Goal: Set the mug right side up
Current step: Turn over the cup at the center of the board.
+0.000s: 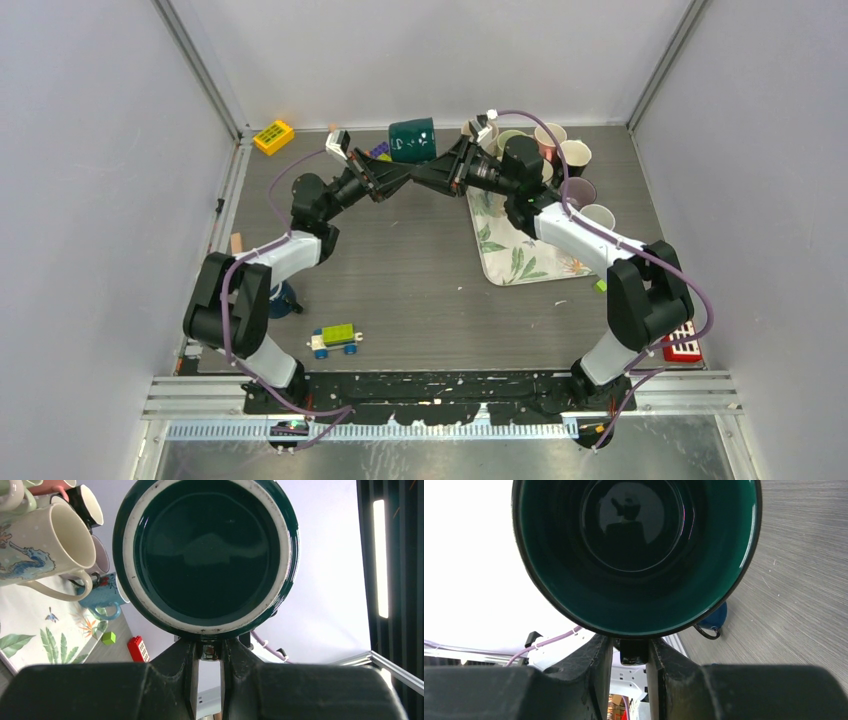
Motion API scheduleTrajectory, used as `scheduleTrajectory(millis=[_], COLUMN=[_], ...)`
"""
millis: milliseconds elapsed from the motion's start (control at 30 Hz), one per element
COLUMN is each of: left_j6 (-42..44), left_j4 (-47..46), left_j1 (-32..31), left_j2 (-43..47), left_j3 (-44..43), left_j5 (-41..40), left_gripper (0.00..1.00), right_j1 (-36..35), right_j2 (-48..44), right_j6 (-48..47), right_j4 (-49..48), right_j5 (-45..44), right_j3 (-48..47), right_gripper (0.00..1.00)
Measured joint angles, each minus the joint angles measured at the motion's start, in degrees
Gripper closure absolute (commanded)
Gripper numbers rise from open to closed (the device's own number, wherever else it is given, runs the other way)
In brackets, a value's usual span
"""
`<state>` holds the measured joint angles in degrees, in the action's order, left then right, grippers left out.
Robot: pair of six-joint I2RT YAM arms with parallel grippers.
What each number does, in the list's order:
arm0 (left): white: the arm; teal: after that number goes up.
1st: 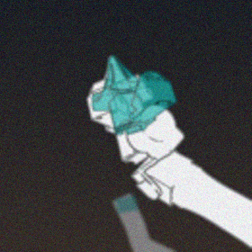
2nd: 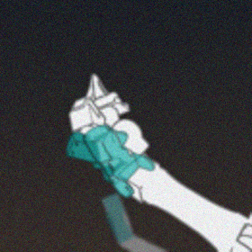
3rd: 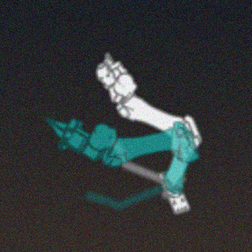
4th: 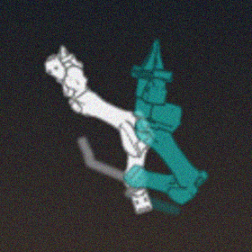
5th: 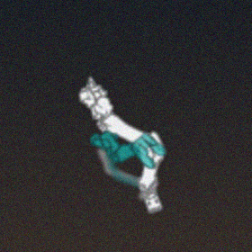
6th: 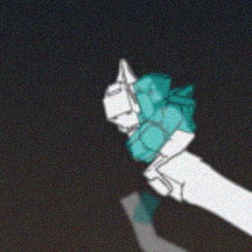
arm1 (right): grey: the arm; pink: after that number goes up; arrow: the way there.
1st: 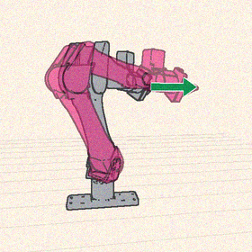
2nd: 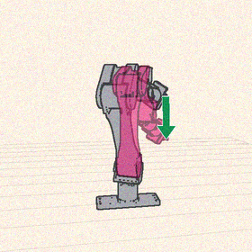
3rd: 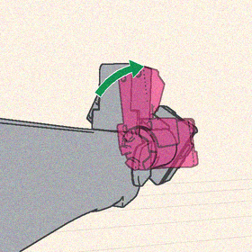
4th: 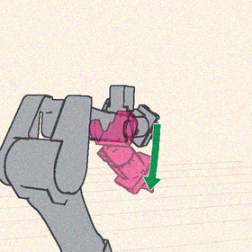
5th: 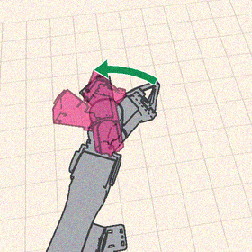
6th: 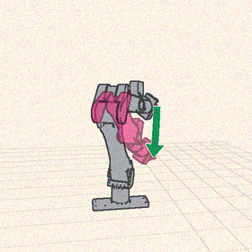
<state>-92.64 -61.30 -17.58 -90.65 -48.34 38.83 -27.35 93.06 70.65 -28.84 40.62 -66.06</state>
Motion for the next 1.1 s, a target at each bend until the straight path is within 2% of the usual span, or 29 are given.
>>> scheduleTrajectory(millis=[100,300,500,1100], left_j6=[-0.11,-0.59,-1.7,-3.02], left_j4=[-0.22,-0.94,-2.08,-4.22], left_j1=[-0.04,-0.09,-0.11,-0.46], left_j2=[-0.02,-0.46,-1.03,-1.51], left_j3=[0.0,0.33,0.59,0.66], left_j5=[0.0,0.0,-0.04,0.02], left_gripper=[1.0,1.0,1.0,1.0], right_j1=[0.09,0.09,0.11,0.09], right_j2=[0.0,0.0,-0.04,-0.83], right_j6=[-0.02,-0.96,-1.84,-2.4], right_j4=[-0.11,0.61,1.03,-2.58], right_j5=[0.15,0.09,0.02,0.11], right_j3=[0.0,0.0,0.0,1.68], right_gripper=[0.98,0.99,0.71,0.63])
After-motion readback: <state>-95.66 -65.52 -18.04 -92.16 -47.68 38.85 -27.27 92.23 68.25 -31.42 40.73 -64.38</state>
